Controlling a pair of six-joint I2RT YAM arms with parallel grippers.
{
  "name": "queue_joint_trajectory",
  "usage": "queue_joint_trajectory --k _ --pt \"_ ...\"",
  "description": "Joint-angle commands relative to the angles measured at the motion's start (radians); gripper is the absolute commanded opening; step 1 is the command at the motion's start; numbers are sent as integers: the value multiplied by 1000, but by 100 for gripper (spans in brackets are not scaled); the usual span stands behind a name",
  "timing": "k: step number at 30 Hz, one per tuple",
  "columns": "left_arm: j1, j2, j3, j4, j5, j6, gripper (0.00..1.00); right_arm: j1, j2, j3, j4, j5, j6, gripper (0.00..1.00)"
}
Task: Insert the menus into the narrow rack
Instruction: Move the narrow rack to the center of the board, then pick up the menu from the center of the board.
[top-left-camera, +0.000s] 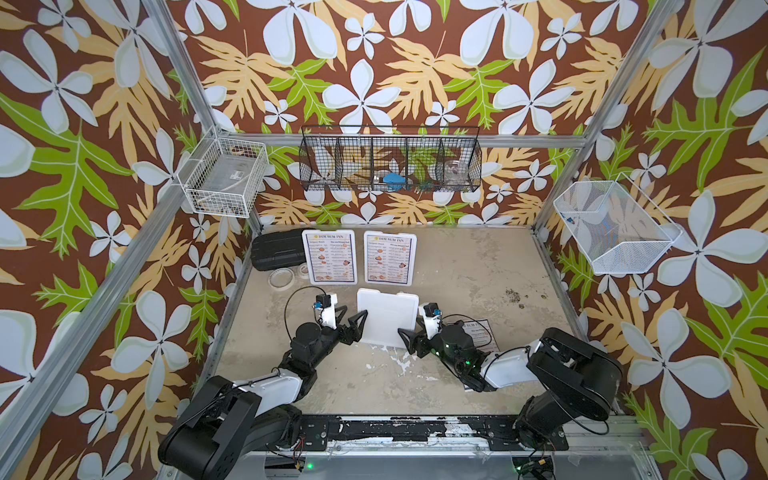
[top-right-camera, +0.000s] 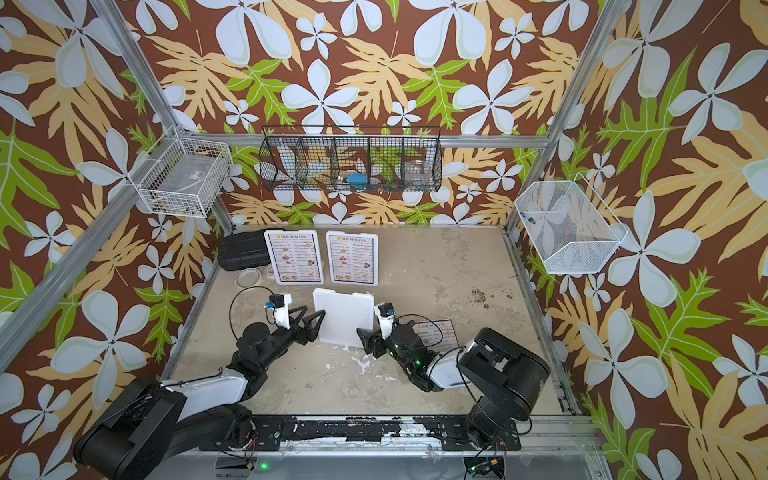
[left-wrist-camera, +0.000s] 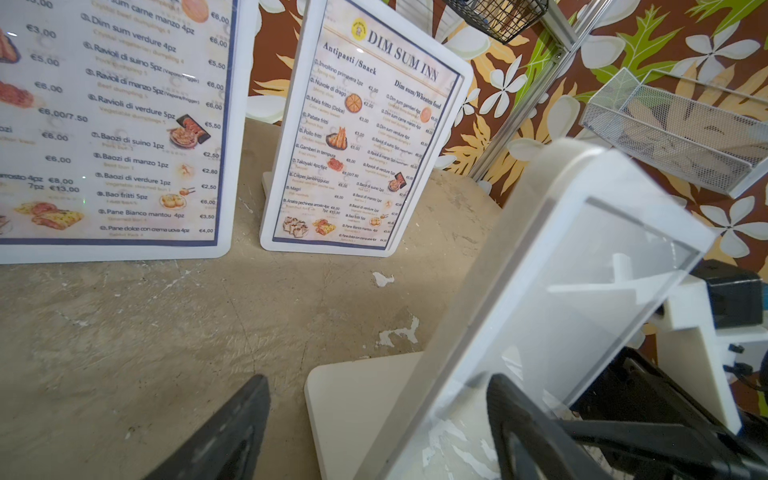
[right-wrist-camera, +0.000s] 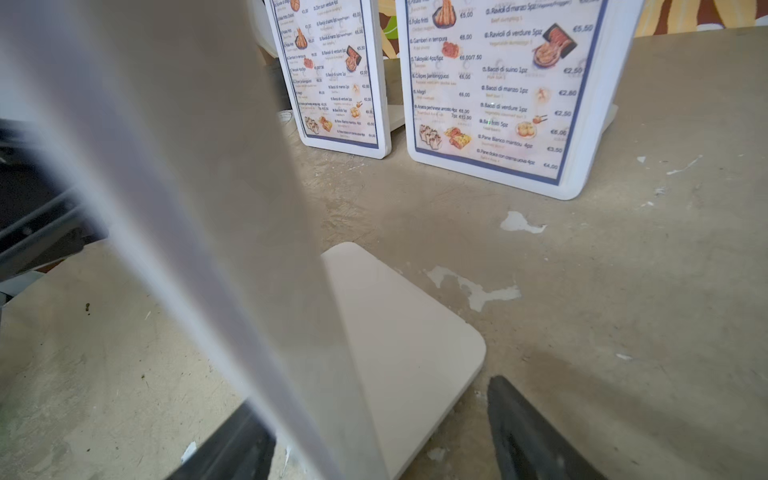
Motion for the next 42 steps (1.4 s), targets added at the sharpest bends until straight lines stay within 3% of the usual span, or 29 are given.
queue_joint_trajectory --k 1,9,15,20,24,27,29,33,36,38,42 --pt "5 45 32 20 -36 16 84 -4 22 21 44 -27 14 79" --pt "53 145 79 64 -3 5 83 -33 89 96 24 -15 10 78" --pt "52 99 76 42 8 -2 83 -64 93 133 -18 -34 6 77" --pt "53 -84 37 -54 -6 -30 86 -64 -10 118 -100 -23 -13 79" --pt "52 -301 19 -241 -150 -125 100 -65 -123 101 -214 0 -12 82" --pt "52 -445 0 -353 -212 -226 100 -66 -213 67 -276 22 4 87" --pt "53 -522 -39 -332 -210 -298 100 -66 -279 48 -324 53 12 100" --pt "53 -656 -64 -309 -33 -219 99 -66 -428 0 -415 135 20 100" --pt "53 -734 -126 -252 -67 -279 100 -66 -553 -43 -471 202 47 100" --pt "53 -765 -113 -340 -109 -303 100 -67 -632 -73 -507 240 76 100" --pt "52 -790 -51 -508 -46 -292 100 -67 -775 -99 -629 352 88 100"
